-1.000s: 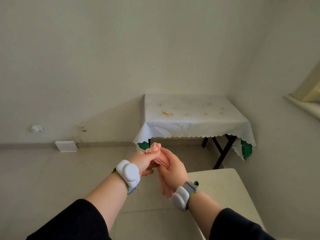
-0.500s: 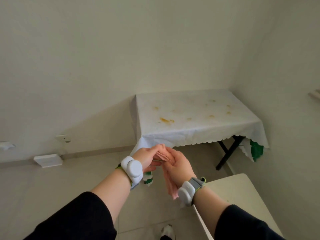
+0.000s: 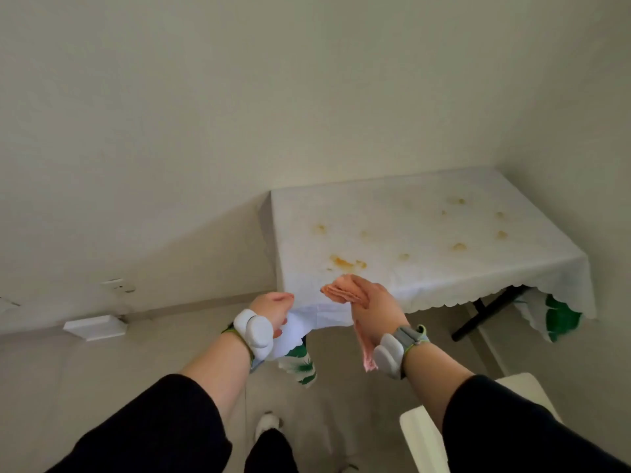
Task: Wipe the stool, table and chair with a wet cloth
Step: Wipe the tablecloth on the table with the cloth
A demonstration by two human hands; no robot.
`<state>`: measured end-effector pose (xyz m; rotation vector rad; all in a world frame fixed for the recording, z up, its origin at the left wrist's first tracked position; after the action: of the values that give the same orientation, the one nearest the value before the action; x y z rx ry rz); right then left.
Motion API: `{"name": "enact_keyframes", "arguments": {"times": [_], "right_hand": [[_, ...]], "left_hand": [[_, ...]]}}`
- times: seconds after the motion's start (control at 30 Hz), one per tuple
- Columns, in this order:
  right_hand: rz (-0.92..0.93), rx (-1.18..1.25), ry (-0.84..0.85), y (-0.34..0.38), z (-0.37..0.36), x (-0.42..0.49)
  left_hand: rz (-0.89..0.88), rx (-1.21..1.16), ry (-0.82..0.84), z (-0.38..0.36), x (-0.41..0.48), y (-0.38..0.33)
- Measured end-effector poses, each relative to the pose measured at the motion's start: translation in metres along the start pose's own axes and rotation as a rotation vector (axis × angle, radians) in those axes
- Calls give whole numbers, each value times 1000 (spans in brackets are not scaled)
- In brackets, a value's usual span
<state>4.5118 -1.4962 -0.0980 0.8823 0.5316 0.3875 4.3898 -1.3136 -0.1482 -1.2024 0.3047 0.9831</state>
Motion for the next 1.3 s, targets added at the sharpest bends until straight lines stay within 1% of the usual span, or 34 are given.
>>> {"name": "enact_keyframes", "arguments": {"times": [0.13, 0.23, 0.37, 0.43, 0.5, 0.53, 0.6, 0.67, 0.77, 0.83, 0.93, 1.0, 1.07, 1.13, 1.2, 1.23, 1.3], "right_hand": [[-13, -112, -44, 7, -6, 40], [-17, -184, -41, 11, -20, 62], [-8, -262, 11, 10, -51, 88], [-7, -334, 25, 4, -64, 94], [-12, -447, 75, -5, -83, 100], [-3, -485, 126, -12, -96, 103], [41, -530, 242, -16, -119, 100], [48, -536, 293, -30, -132, 106], [82, -545, 263, -43, -120, 111], [64, -555, 221, -57, -100, 117], [-50, -548, 27, -83, -46, 129], [-181, -531, -80, -104, -9, 137], [-340, -456, -163, -118, 13, 143], [-431, -361, -242, -117, 14, 149], [-419, -313, -271, -101, -5, 155], [-382, -318, -254, -90, -23, 157], [-267, -334, -134, -64, -69, 157]], "left_hand": [[-21, 110, 43, 13, 58, -16], [-18, 194, 69, 20, 92, -23], [23, 216, 80, 24, 130, -29], [8, 198, 92, 20, 138, -32], [-14, 192, 88, 16, 147, -35], [-11, 193, 96, 12, 155, -33], [-4, 171, 96, 10, 157, -34], [0, 134, 76, 5, 173, -35], [-8, 136, 52, 3, 185, -37], [8, 151, 67, -1, 192, -36], [40, 148, 88, -1, 194, -29], [78, 141, 104, -2, 193, -22], [92, 157, 119, -2, 191, -18], [91, 159, 120, -1, 192, -18], [96, 154, 131, -1, 195, -17], [97, 148, 137, -2, 195, -17], [83, 141, 144, -2, 196, -16]]}}
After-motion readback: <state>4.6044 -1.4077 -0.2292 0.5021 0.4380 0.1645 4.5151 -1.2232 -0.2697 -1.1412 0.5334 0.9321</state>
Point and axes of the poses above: each hand's wrist, its own x-axis towards the middle knuckle, its own z-axis out of the back of the hand, y = z × x, the point moved 9 cm from there along x, towards the middle knuckle, and after that the axes turned 11 degrees about x, right-handed, at the moved point
